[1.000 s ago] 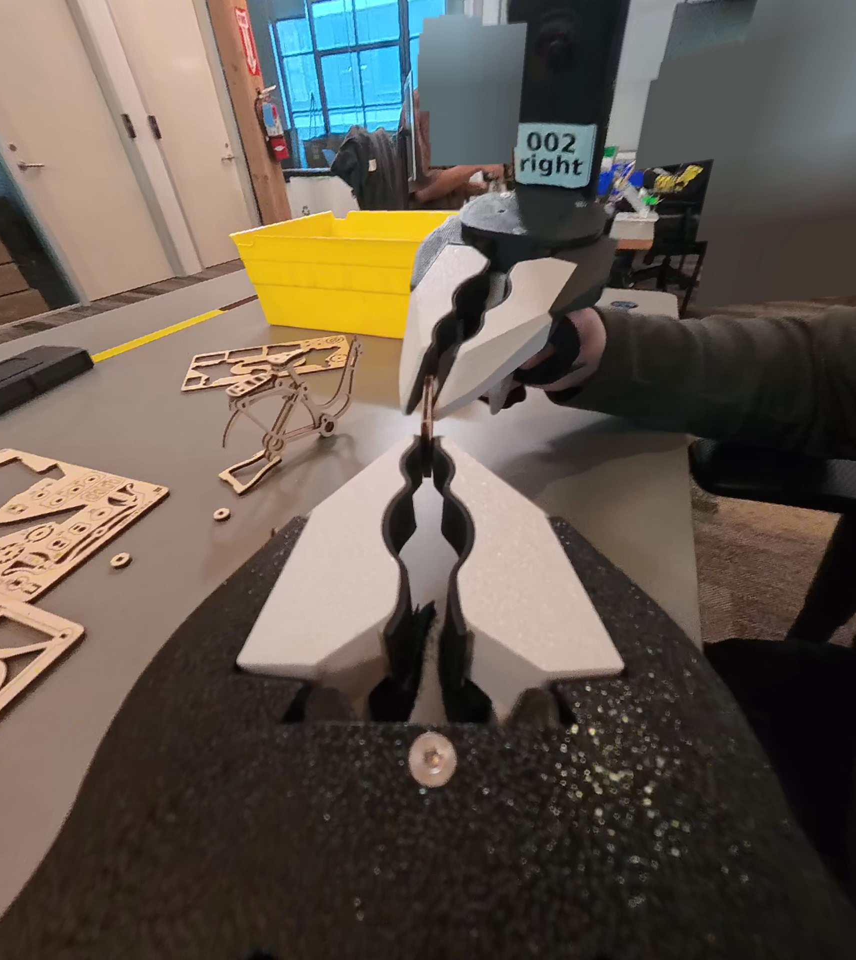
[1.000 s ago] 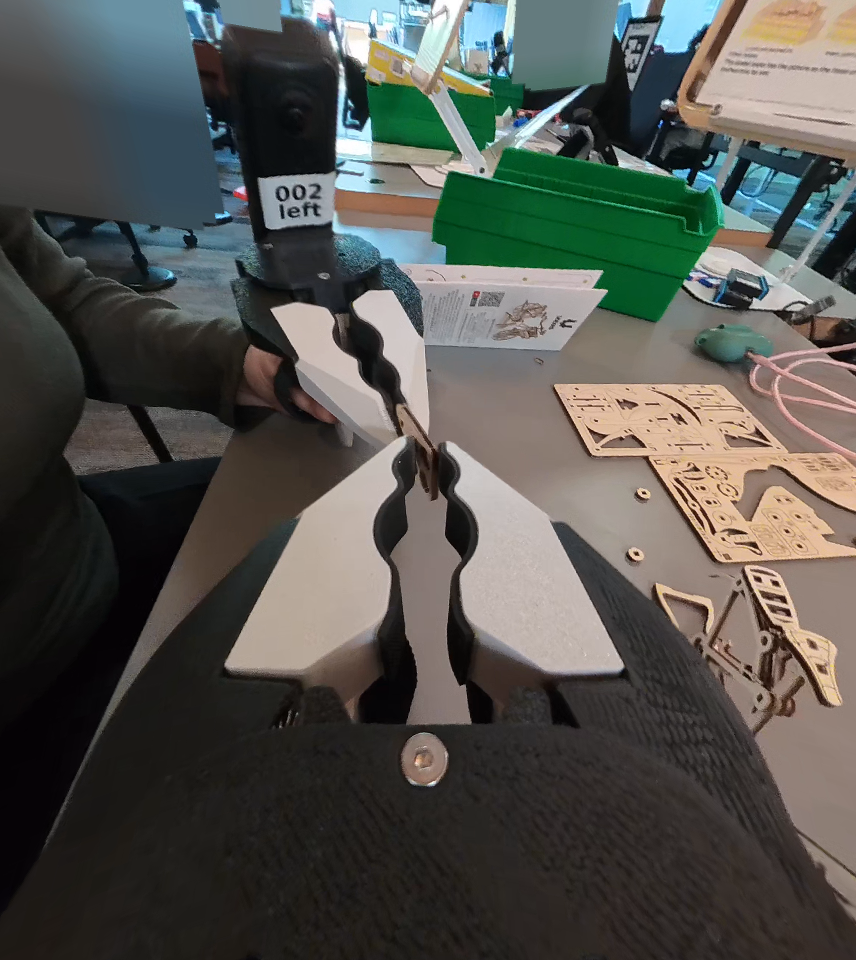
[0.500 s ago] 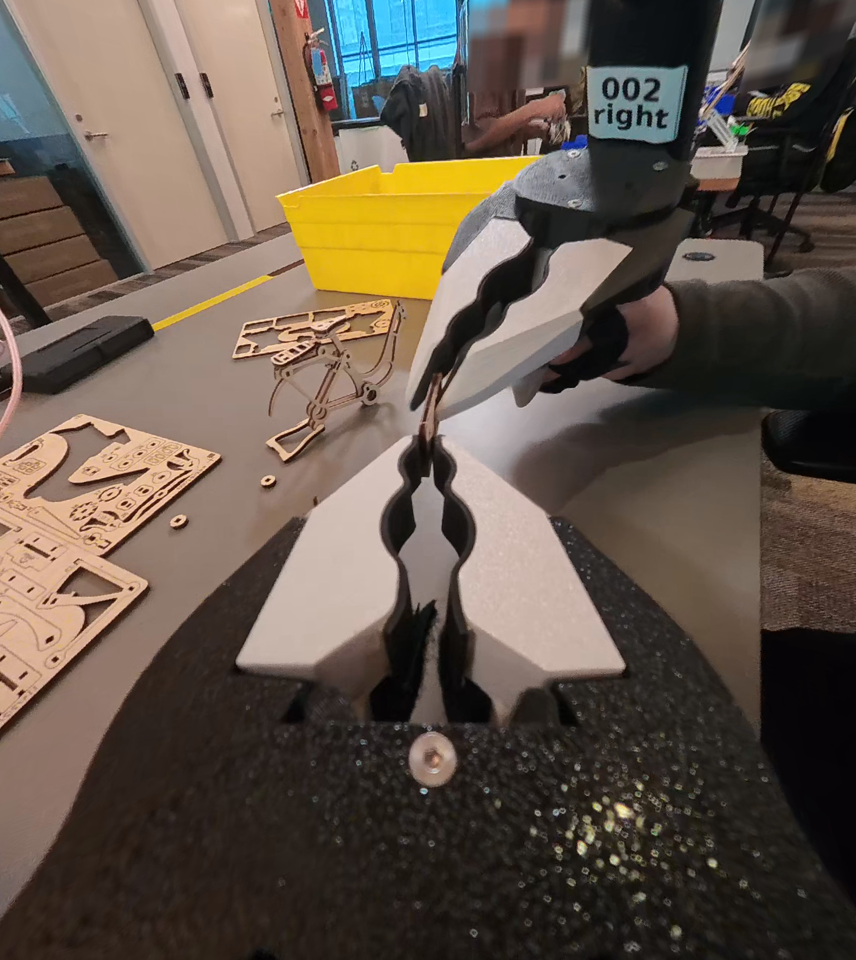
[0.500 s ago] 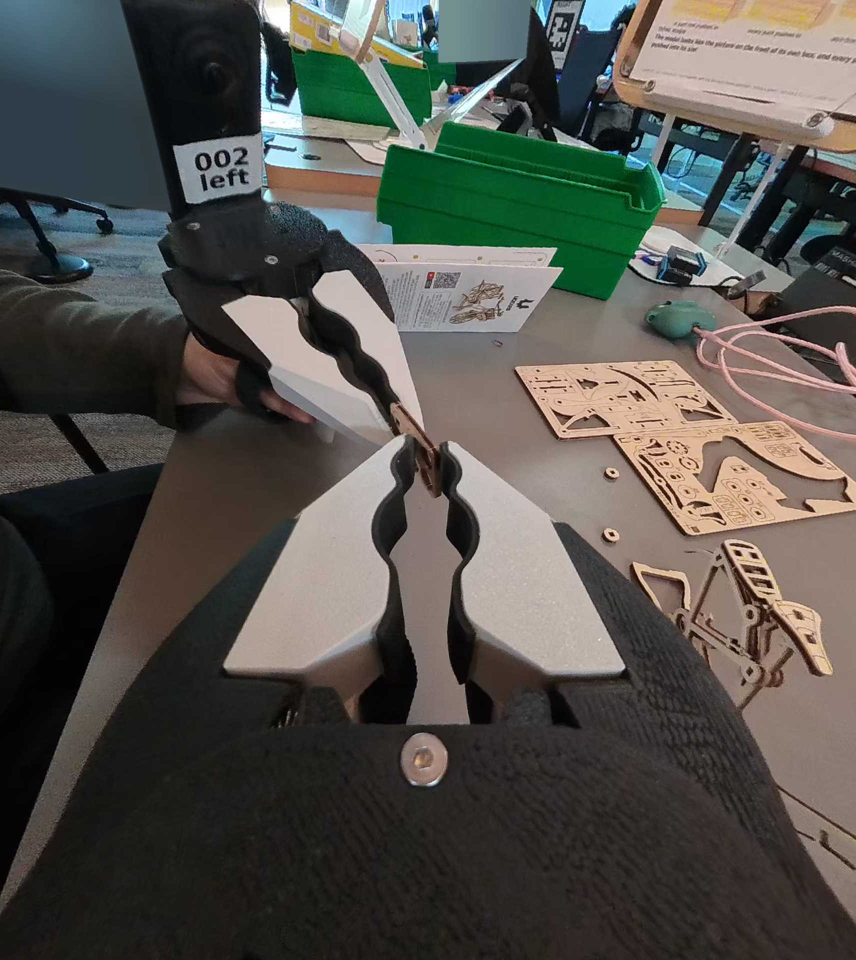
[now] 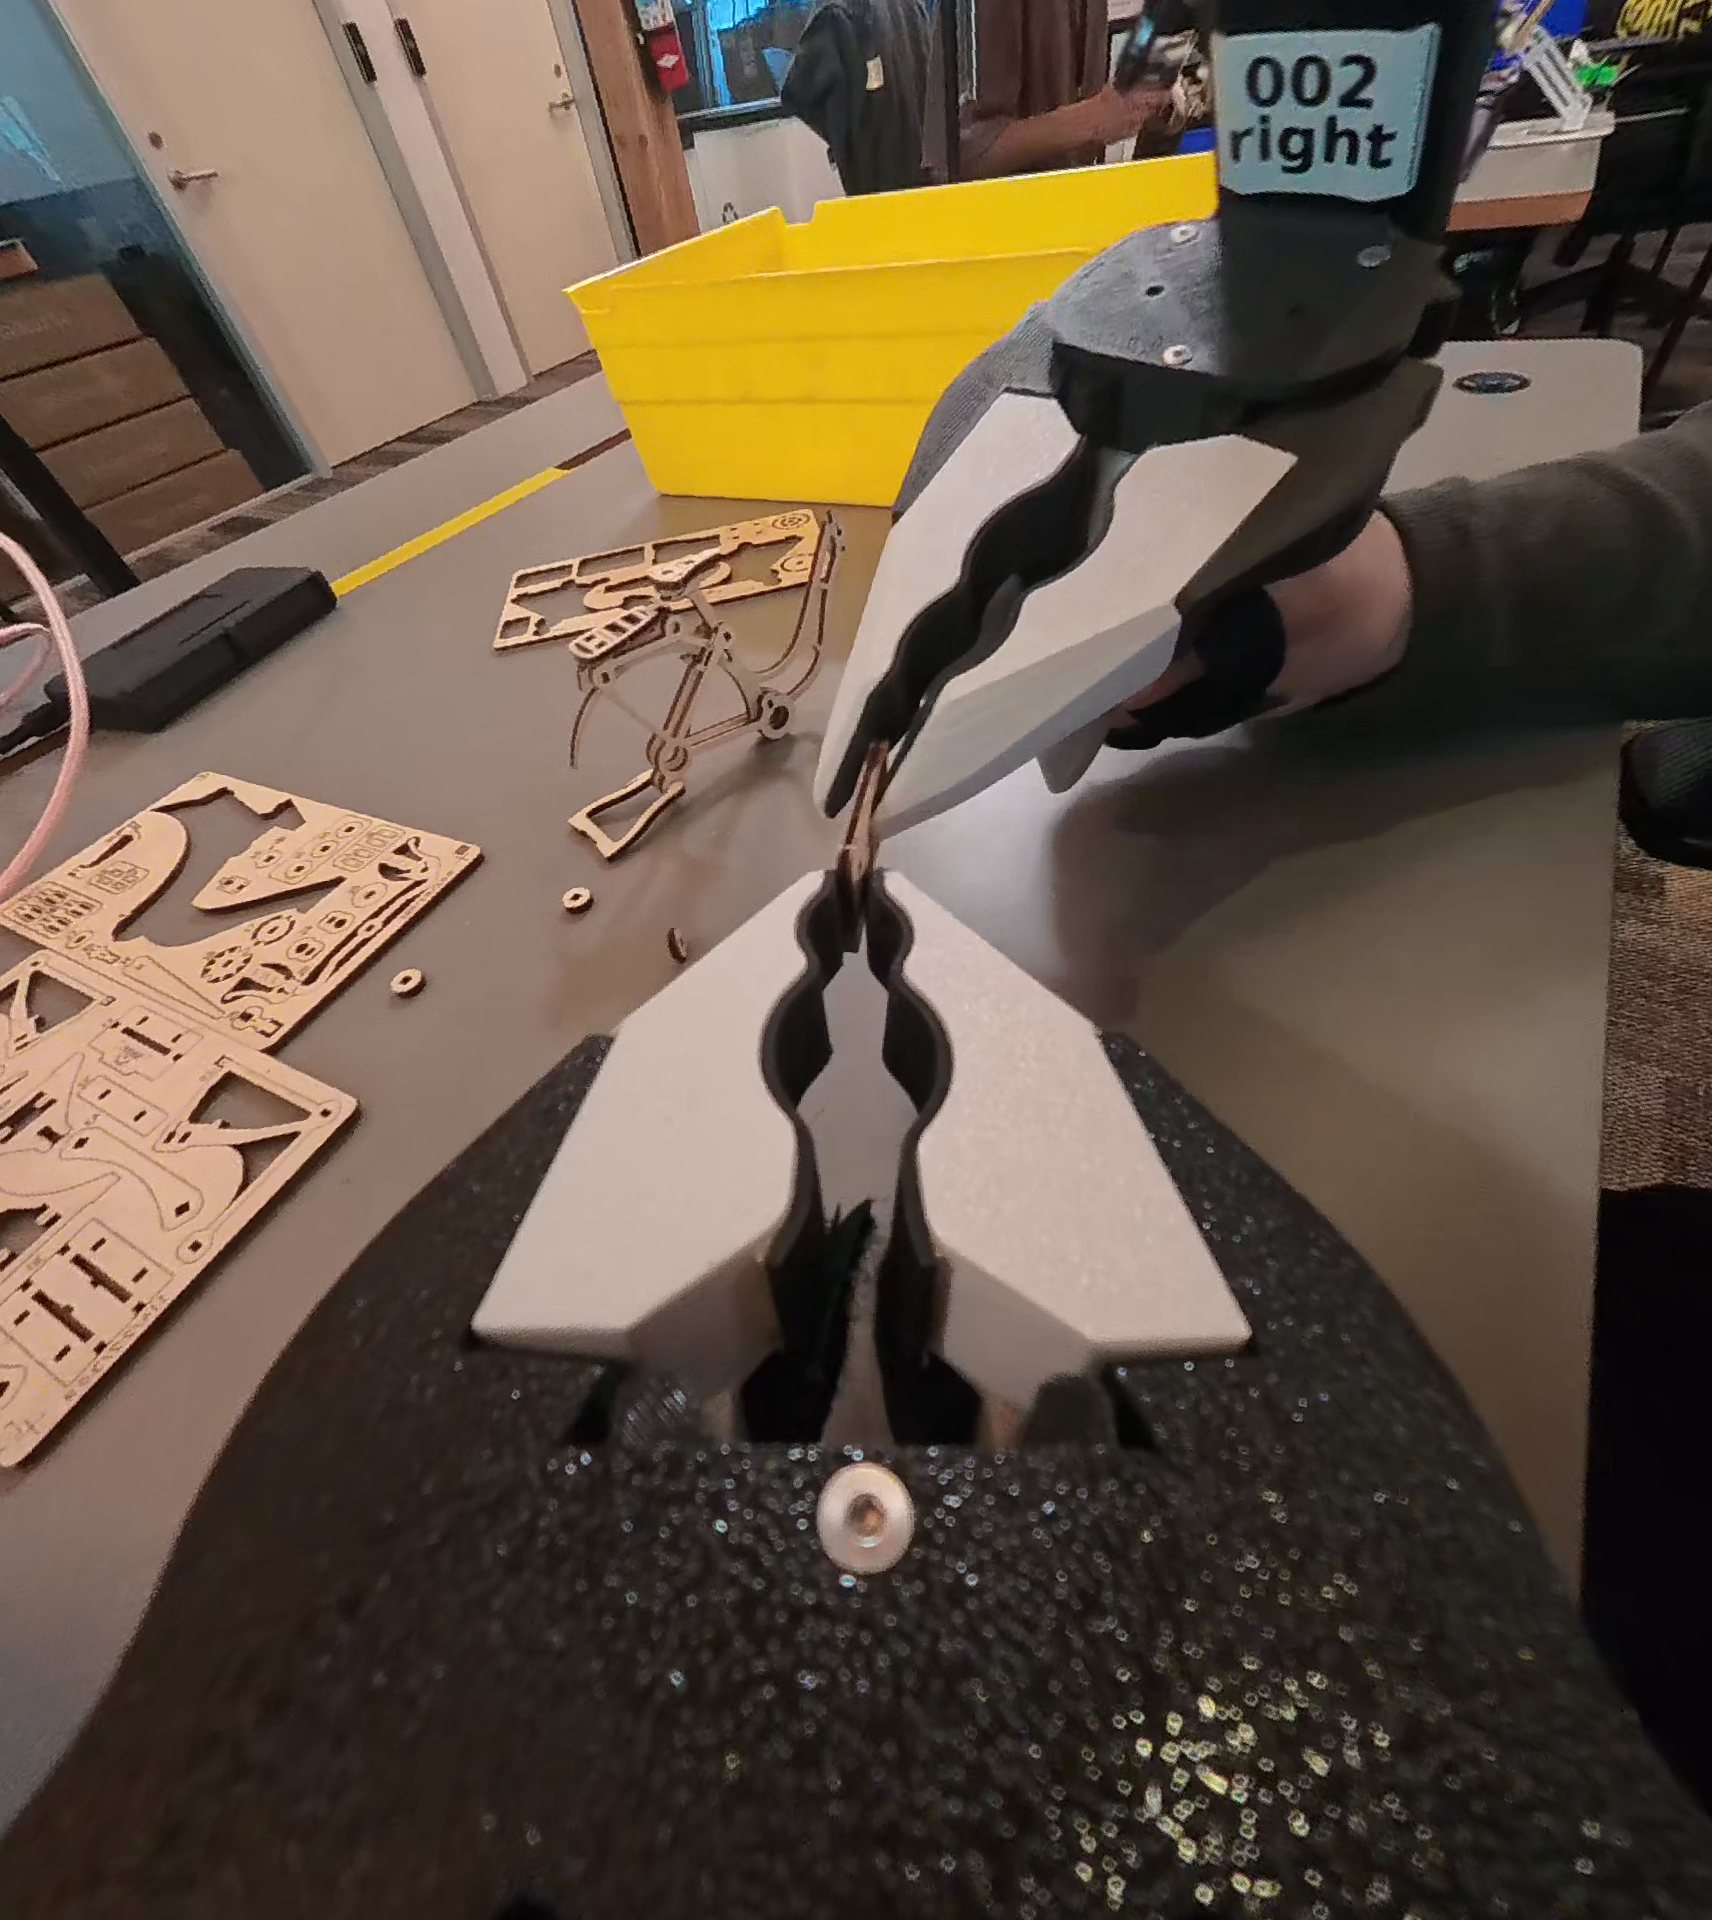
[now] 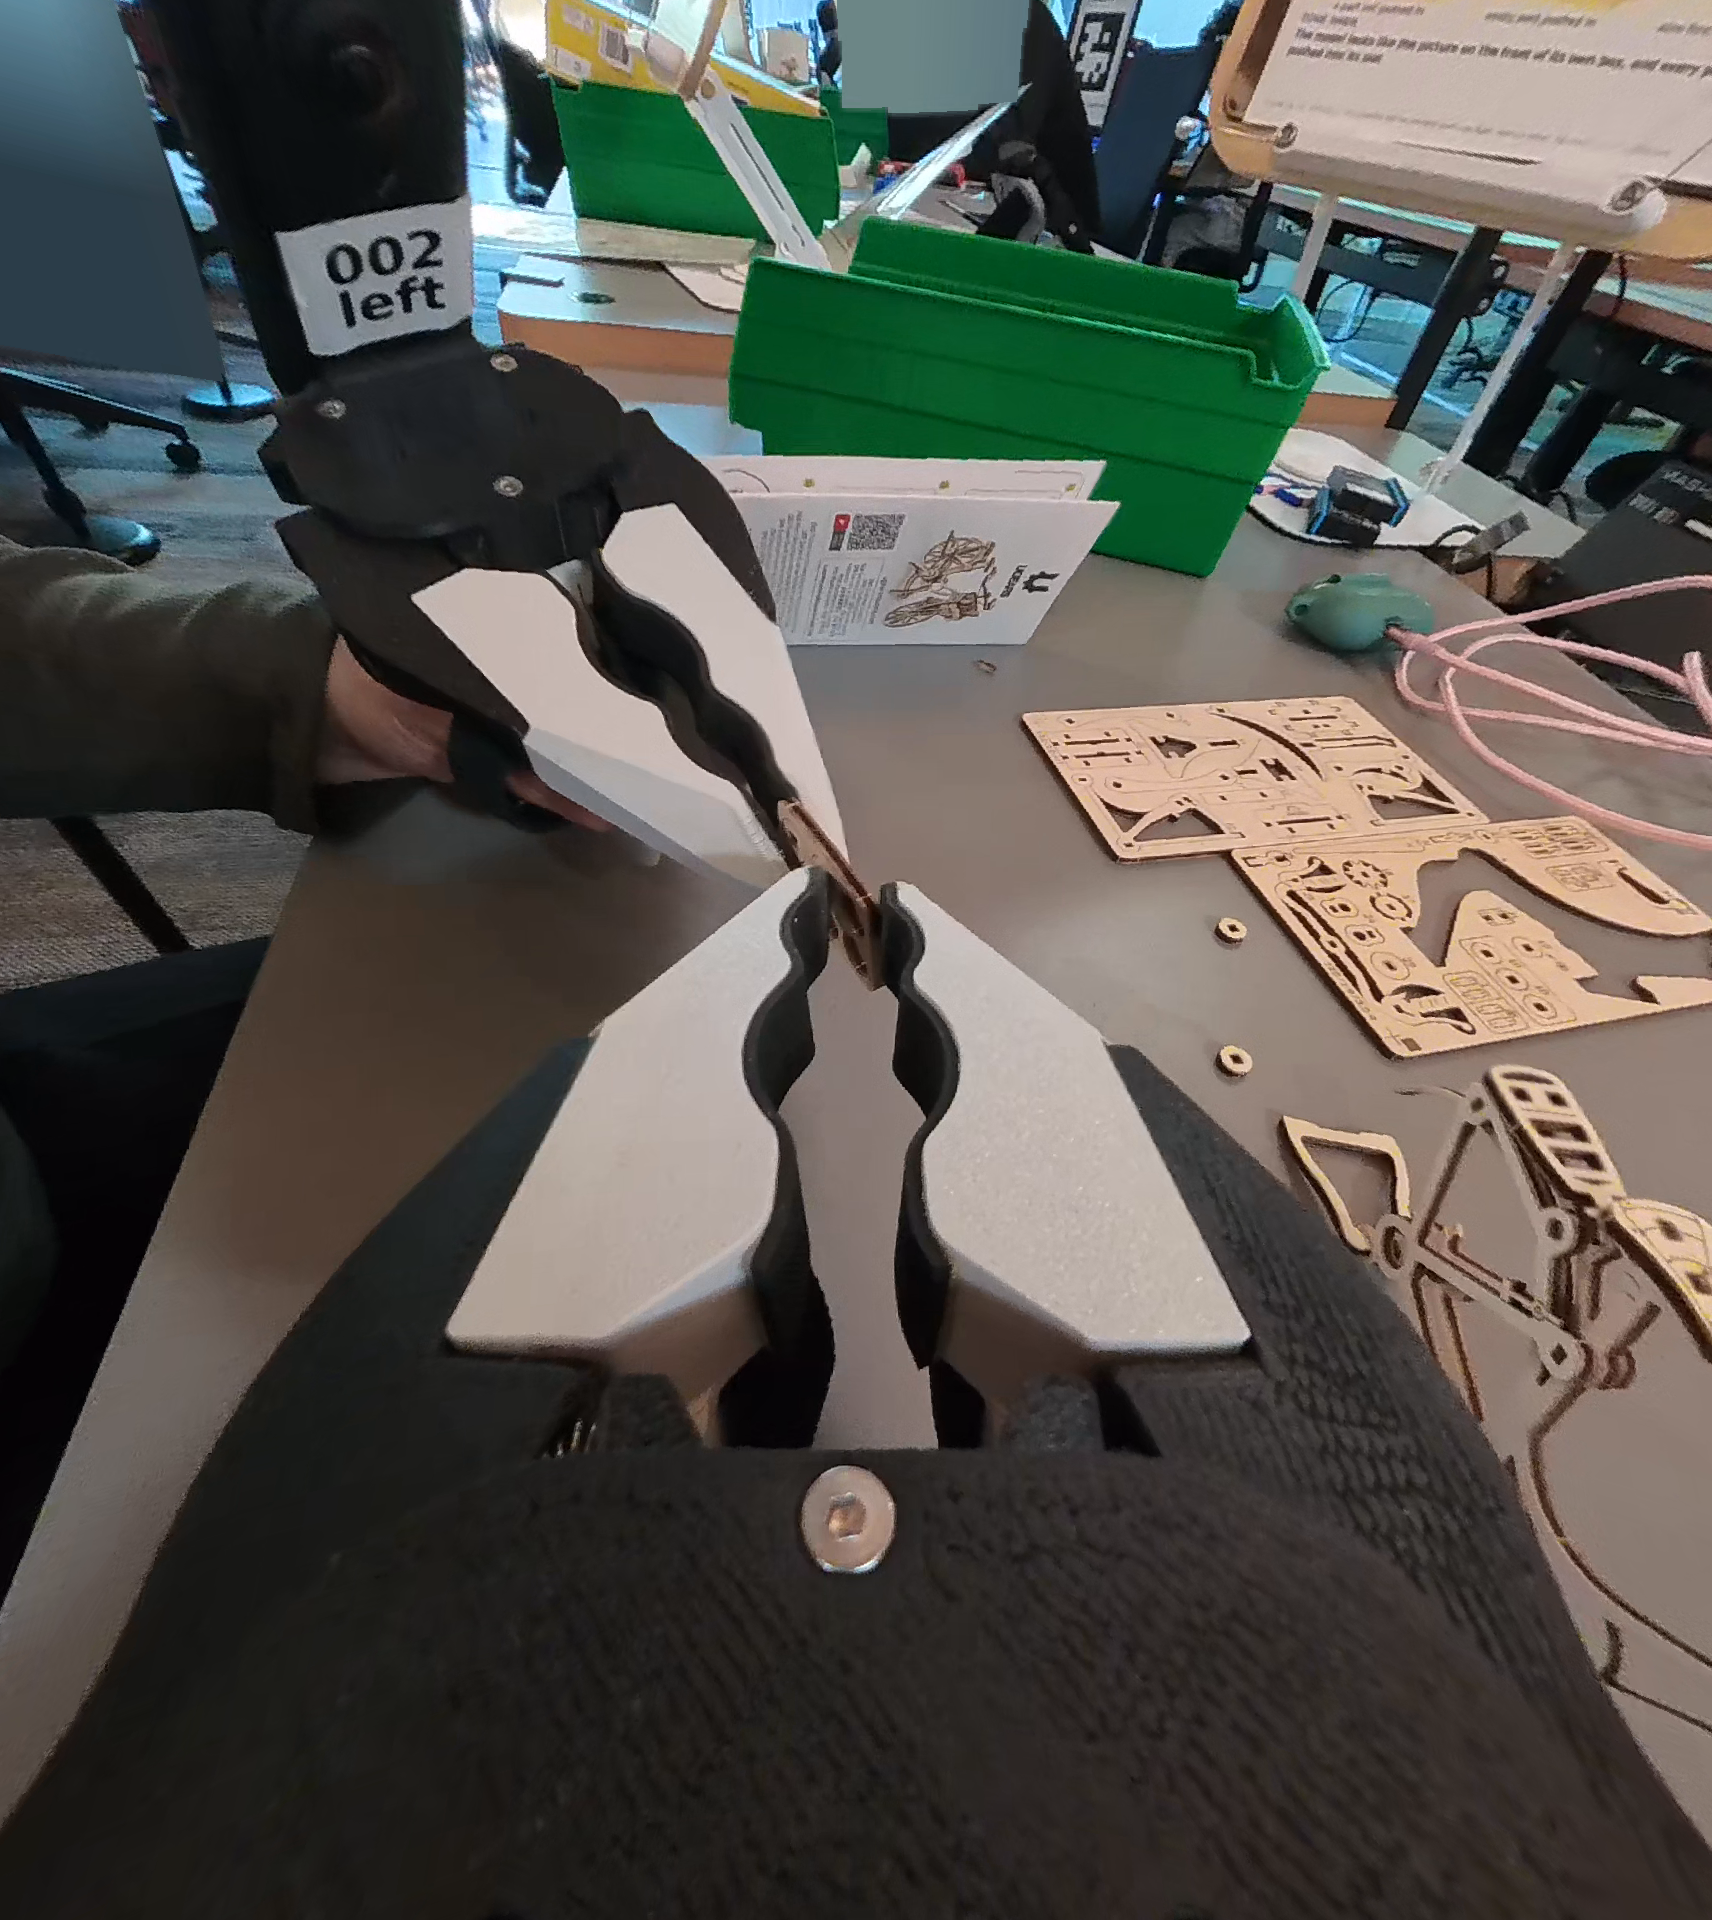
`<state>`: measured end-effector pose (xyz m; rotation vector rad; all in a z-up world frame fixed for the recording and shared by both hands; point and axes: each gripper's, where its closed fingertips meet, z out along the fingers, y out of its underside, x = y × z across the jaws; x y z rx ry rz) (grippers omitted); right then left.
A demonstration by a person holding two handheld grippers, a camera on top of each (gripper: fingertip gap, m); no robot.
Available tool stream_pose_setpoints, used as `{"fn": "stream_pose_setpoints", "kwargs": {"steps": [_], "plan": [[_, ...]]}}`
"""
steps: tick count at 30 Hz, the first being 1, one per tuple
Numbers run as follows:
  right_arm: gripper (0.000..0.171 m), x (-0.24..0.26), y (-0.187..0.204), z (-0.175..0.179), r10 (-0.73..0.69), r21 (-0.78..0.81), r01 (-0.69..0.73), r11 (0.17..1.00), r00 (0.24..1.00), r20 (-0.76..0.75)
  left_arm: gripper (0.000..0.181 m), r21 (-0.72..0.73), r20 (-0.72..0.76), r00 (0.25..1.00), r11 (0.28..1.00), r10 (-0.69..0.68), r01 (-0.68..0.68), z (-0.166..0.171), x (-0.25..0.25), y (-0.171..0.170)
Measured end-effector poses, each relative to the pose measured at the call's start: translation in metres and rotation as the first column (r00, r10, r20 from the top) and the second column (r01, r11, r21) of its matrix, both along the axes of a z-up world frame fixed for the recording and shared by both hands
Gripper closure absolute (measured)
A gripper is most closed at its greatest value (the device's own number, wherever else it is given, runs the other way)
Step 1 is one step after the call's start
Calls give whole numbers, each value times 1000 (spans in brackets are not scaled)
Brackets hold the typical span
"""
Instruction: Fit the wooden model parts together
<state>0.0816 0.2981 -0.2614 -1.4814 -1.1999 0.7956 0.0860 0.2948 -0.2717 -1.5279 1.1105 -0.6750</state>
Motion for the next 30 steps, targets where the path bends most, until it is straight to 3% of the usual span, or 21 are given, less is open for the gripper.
{"fn": "stream_pose_setpoints", "kwargs": {"steps": [19, 26, 30], "plan": [[163, -4, 6, 2, -102, 74, 101, 992, 995, 7, 180, 63, -18, 999, 997, 40, -39, 1, -4, 3], [161, -4, 9, 1, -71, 31, 72, 997, 997, -14, 181, 55, -22, 998, 997, 53, -52, 0, -4, 6], [156, -1, 6, -2, -32, 124, 25, 992, 998, 56, 181, 110, -69, 995, 992, 65, -58, -4, -1, 6]]}}
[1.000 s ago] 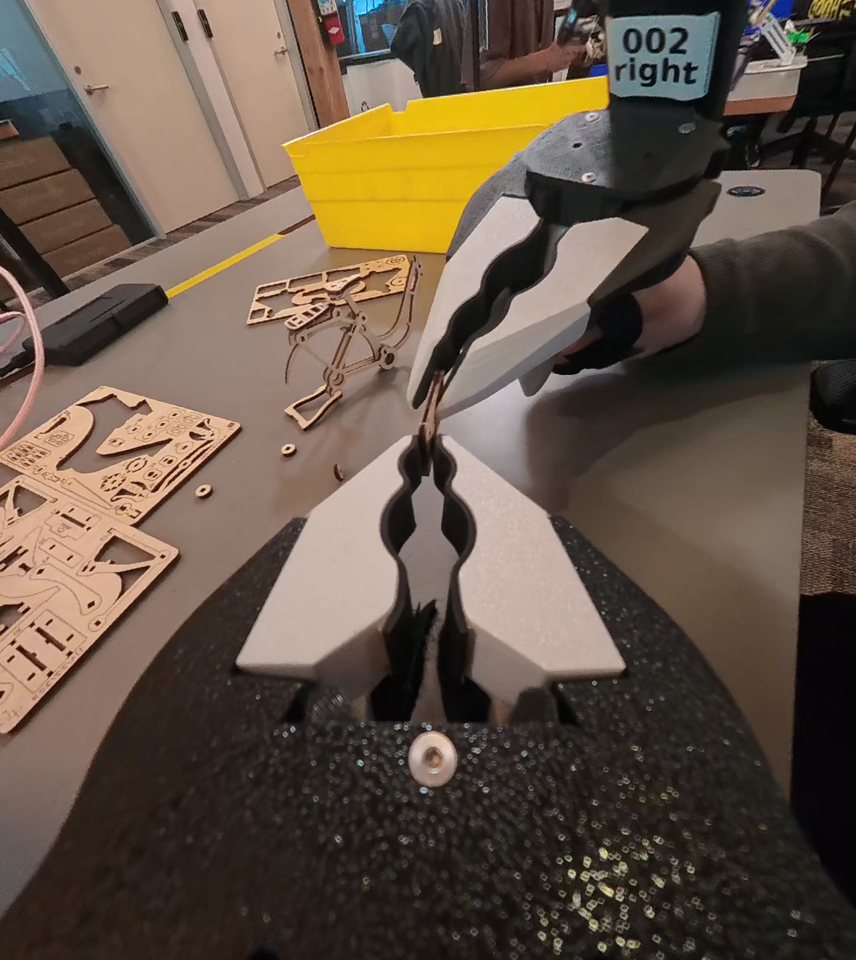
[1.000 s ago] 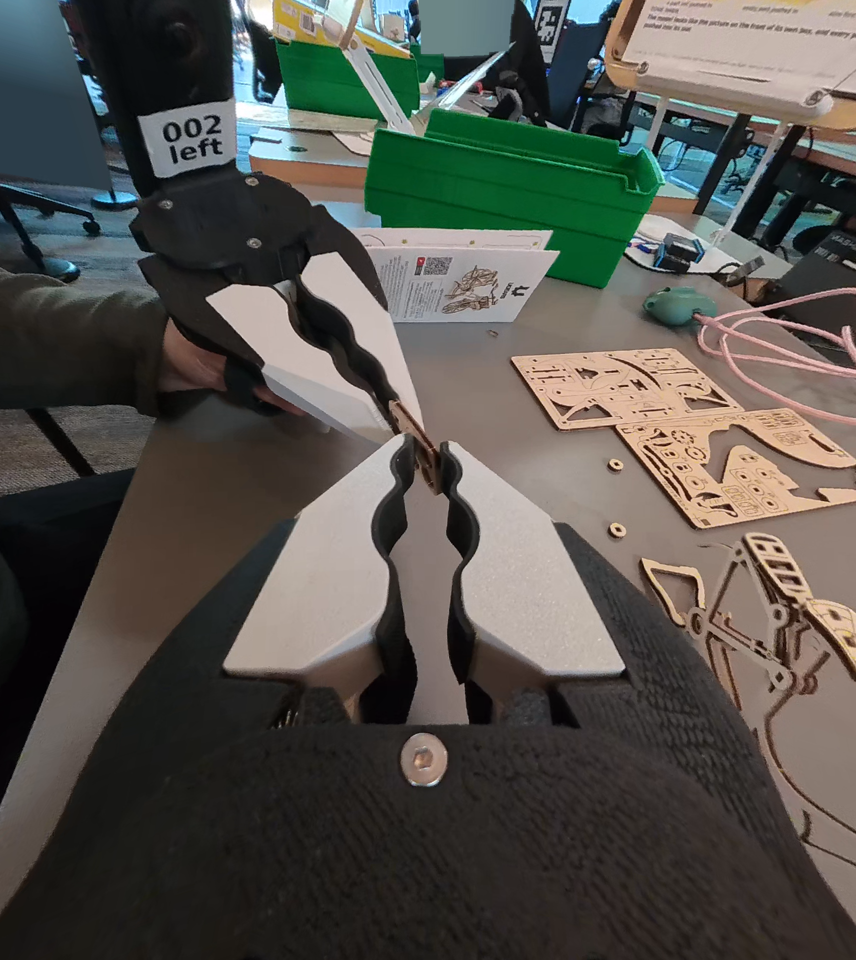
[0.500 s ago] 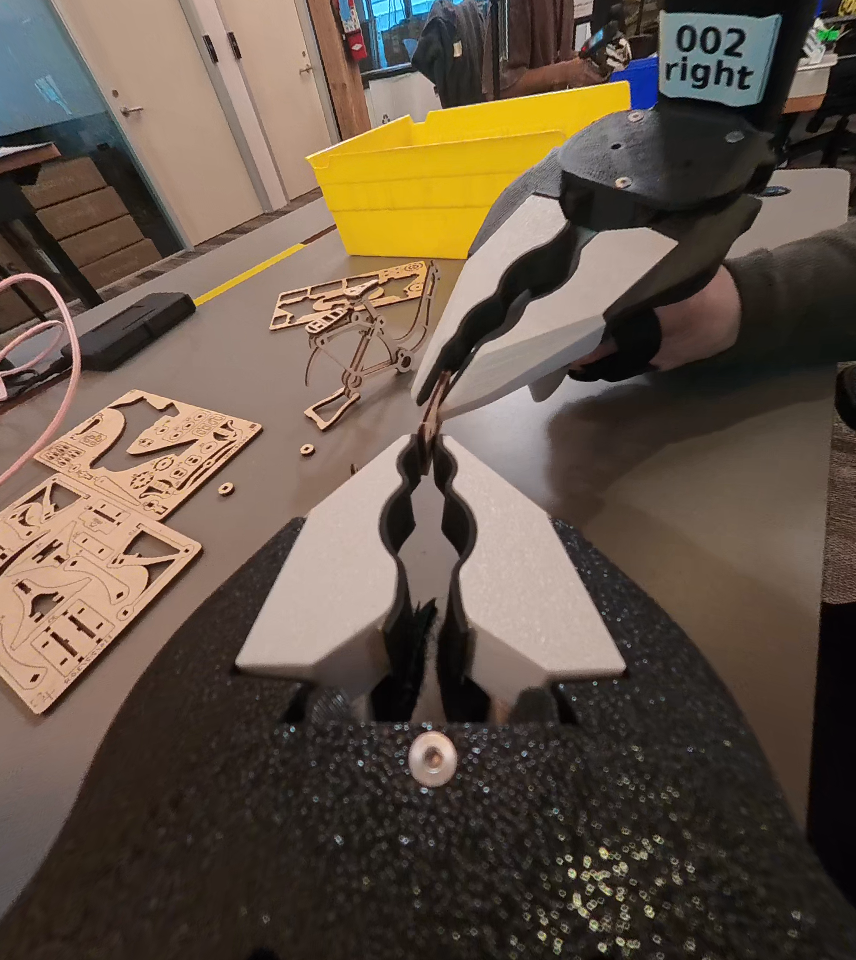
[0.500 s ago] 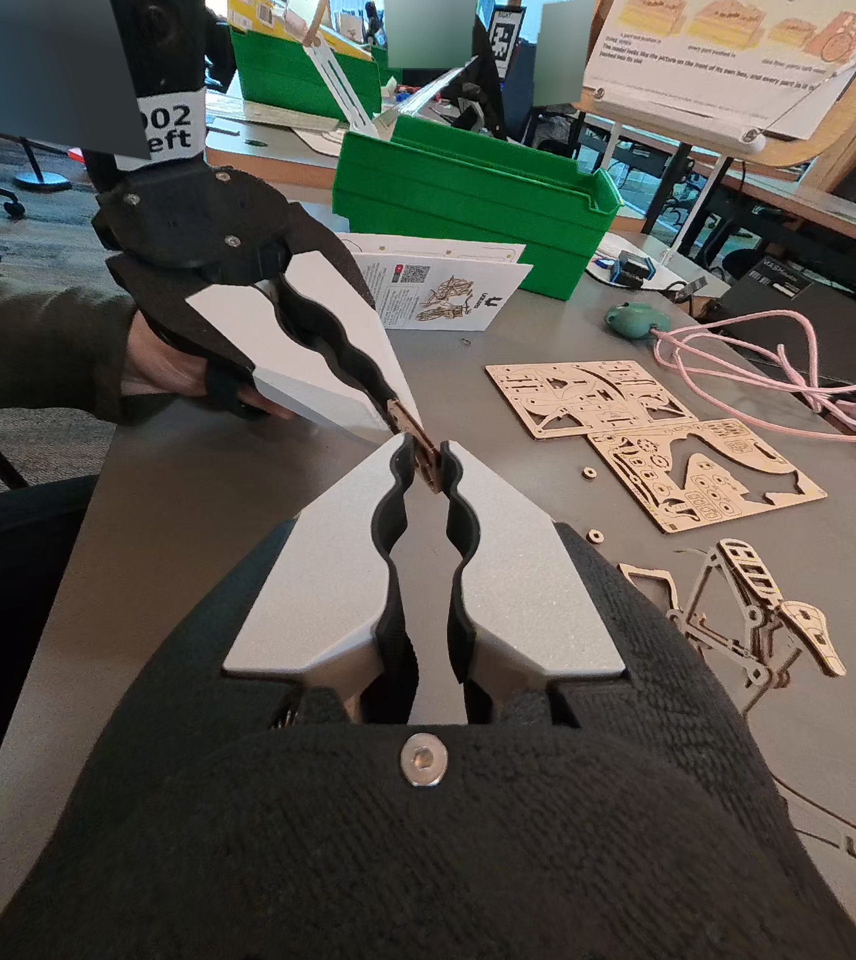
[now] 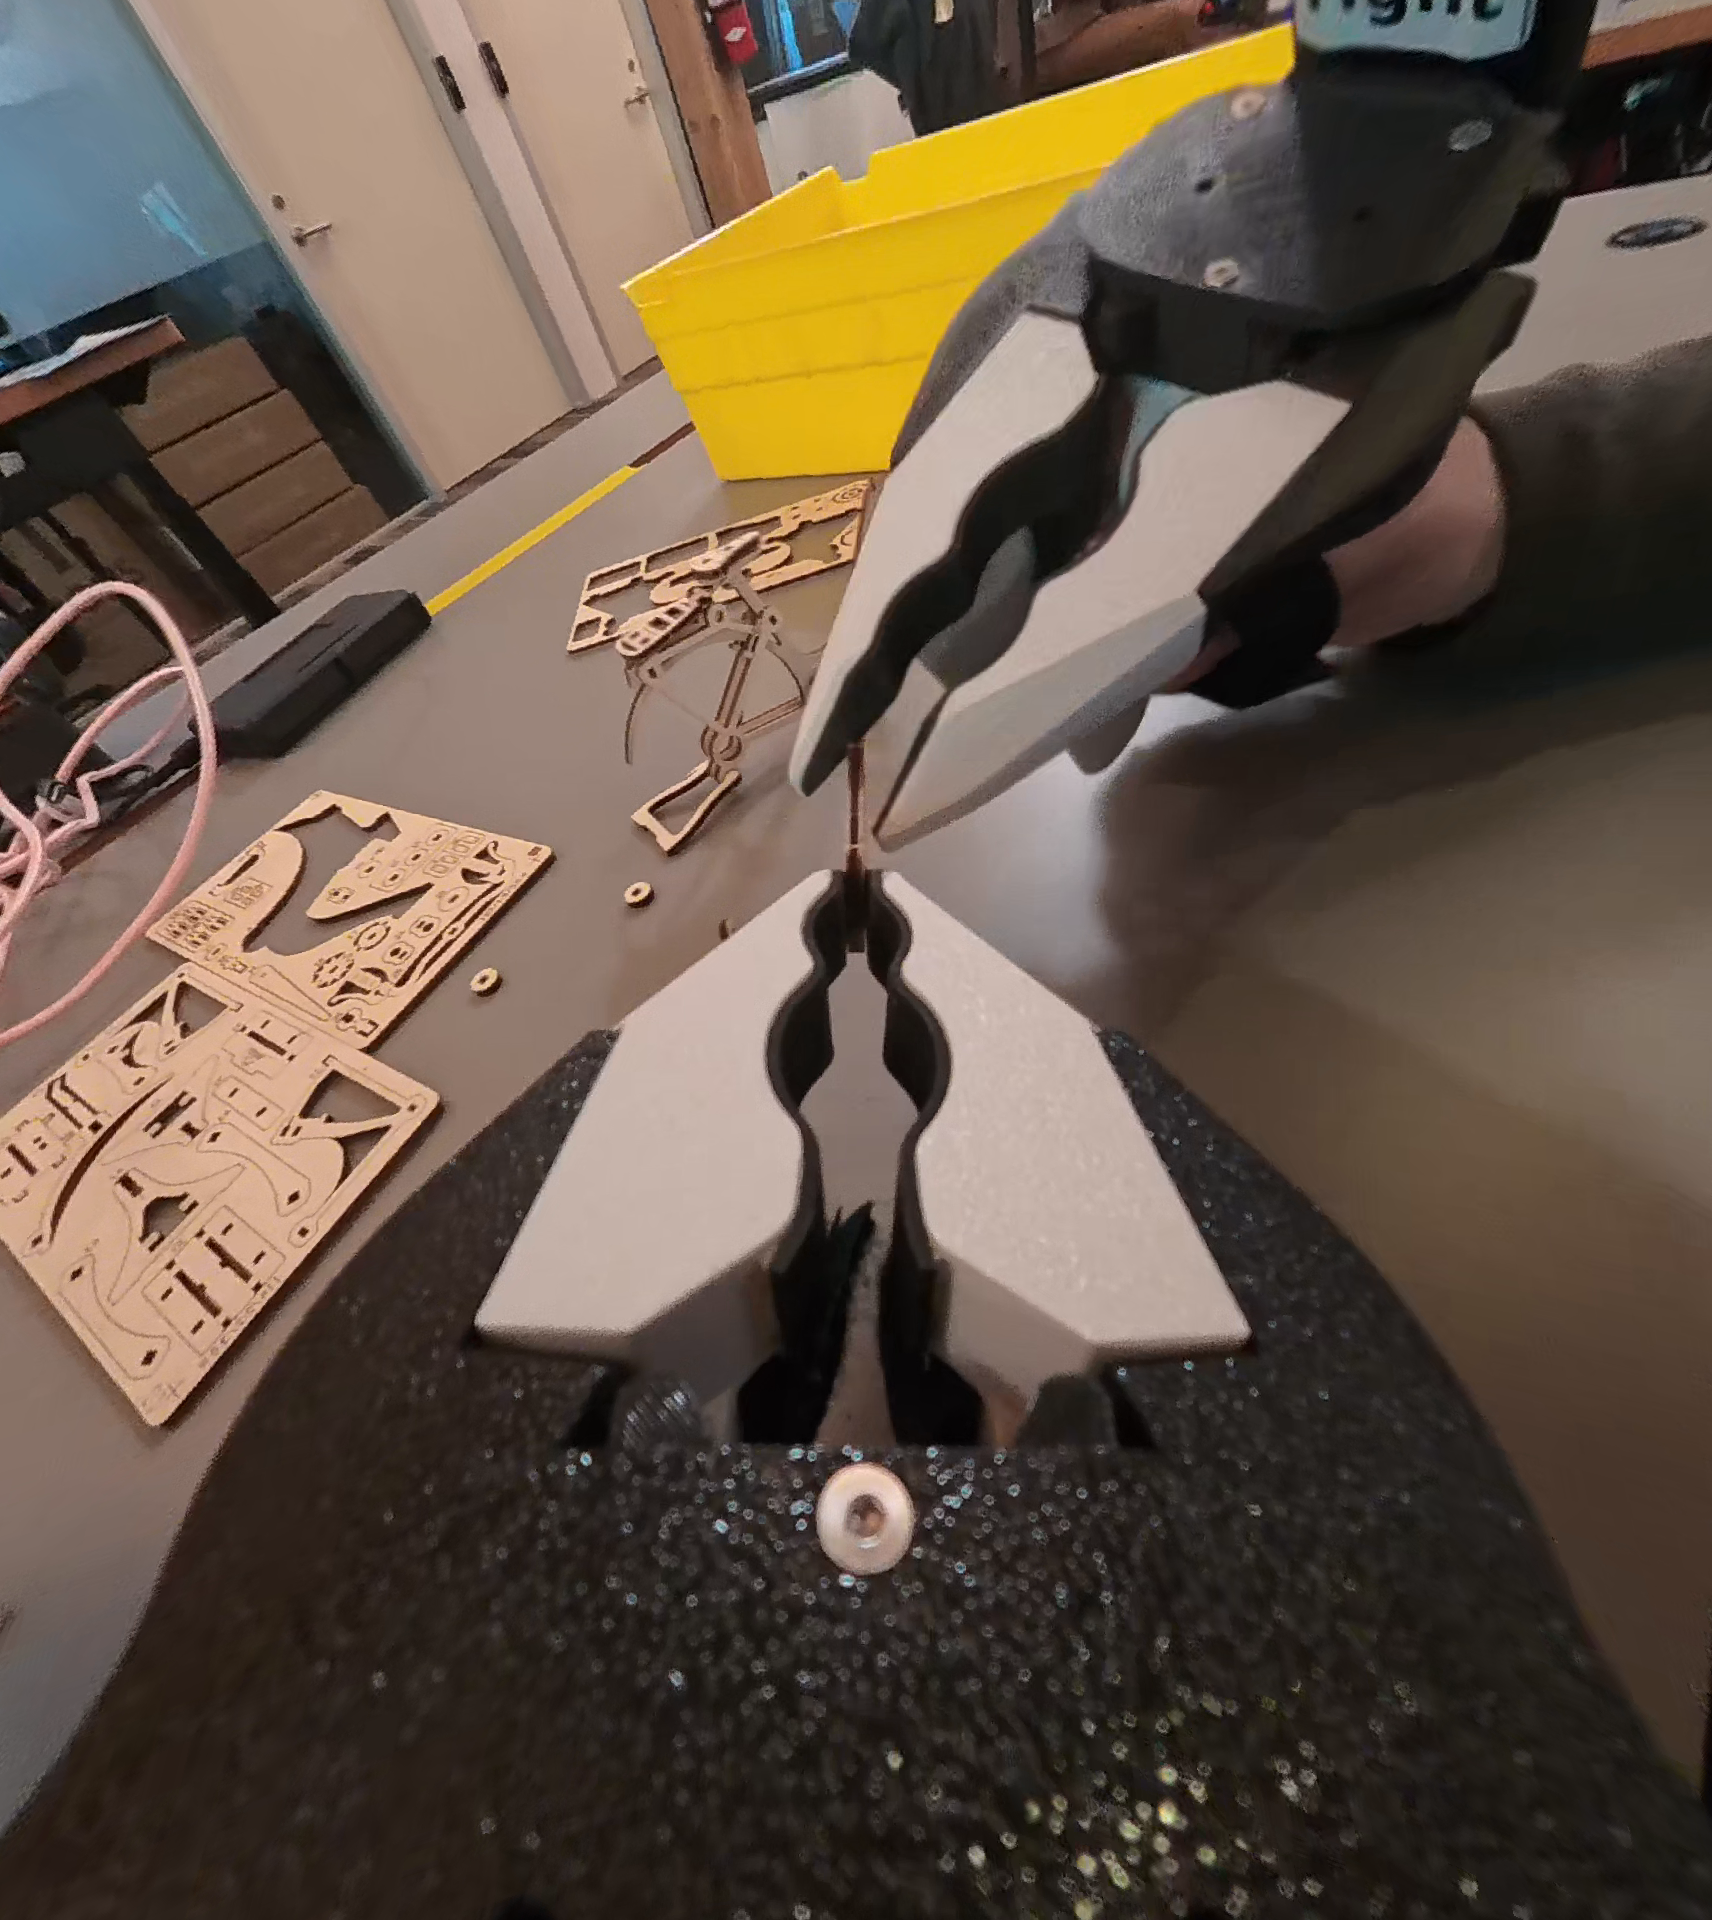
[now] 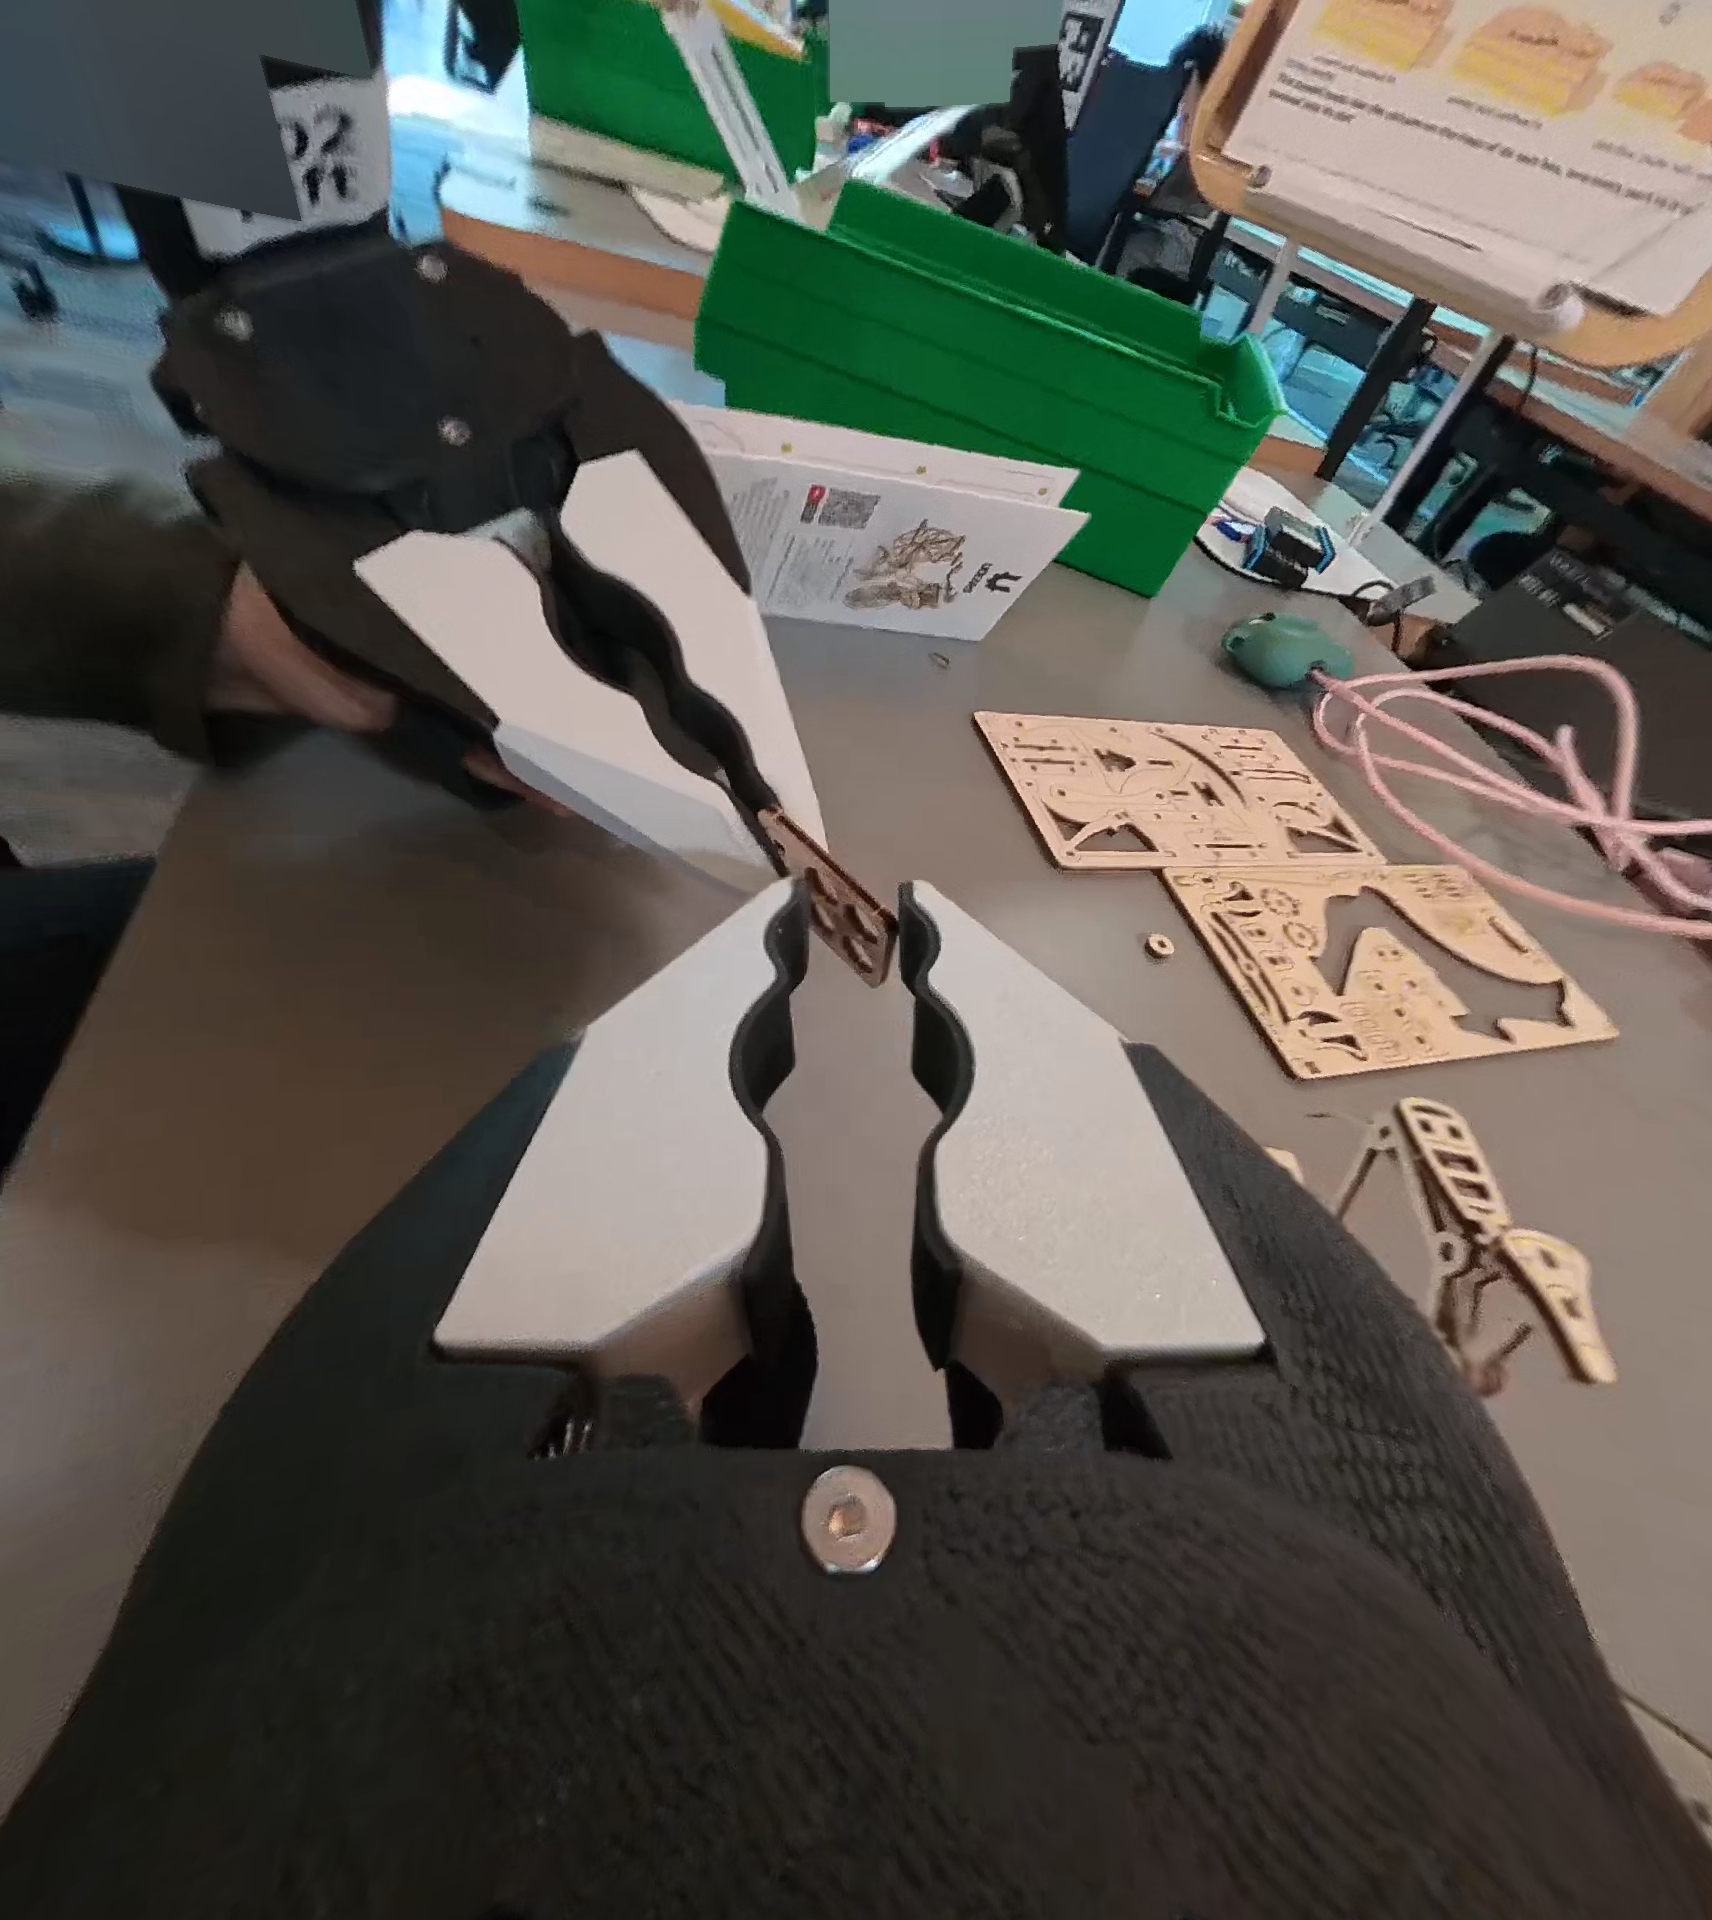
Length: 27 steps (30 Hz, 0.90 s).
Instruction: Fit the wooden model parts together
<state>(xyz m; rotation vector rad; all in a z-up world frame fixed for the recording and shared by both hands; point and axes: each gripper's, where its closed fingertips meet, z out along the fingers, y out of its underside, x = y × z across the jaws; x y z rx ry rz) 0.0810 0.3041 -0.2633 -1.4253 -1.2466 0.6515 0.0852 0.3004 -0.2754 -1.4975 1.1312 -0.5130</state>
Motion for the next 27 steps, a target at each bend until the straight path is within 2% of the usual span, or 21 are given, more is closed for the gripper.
{"fn": "stream_pose_setpoints", "kwargs": {"steps": [3, 6, 7, 8, 9, 10, 13, 19, 22, 27], "plan": [[162, 3, -5, 1, 30, 48, -32, 998, 999, 38, 181, 14, 4, 999, 999, -41, 41, 1, 2, -5], [165, 4, -10, 17, 79, -74, -86, 994, 992, -100, 176, 36, 152, 985, 997, -80, 75, 22, 2, -9], [166, 4, -12, 26, 95, -129, -120, 984, 978, -186, 160, 19, 245, 966, 997, -82, 80, 33, 1, -8], [168, 5, -13, 36, 103, -182, -157, 971, 955, -279, 132, -22, 330, 942, 997, -64, 75, 42, -2, -5], [171, 6, -13, 45, 100, -230, -196, 953, 923, -371, 120, -73, 387, 920, 994, -52, 87, 46, -4, -2], [171, 7, -13, 53, 92, -270, -234, 934, 888, -451, 115, -118, 436, 898, 987, -50, 112, 50, -6, -1], [171, 3, -15, 65, 84, -314, -325, 892, 801, -592, 122, -157, 556, 826, 963, -96, 218, 63, -9, -7], [171, -15, -28, 77, 111, -307, -447, 840, 696, -710, 172, -81, 607, 755, 926, -247, 368, 75, -7, -31], [171, -18, -30, 76, 120, -298, -451, 841, 693, -711, 166, -19, 581, 766, 936, -275, 350, 75, -9, -35], [171, -18, -30, 75, 124, -282, -429, 858, 707, -696, 170, -45, 598, 758, 933, -262, 358, 75, -9, -32]]}}
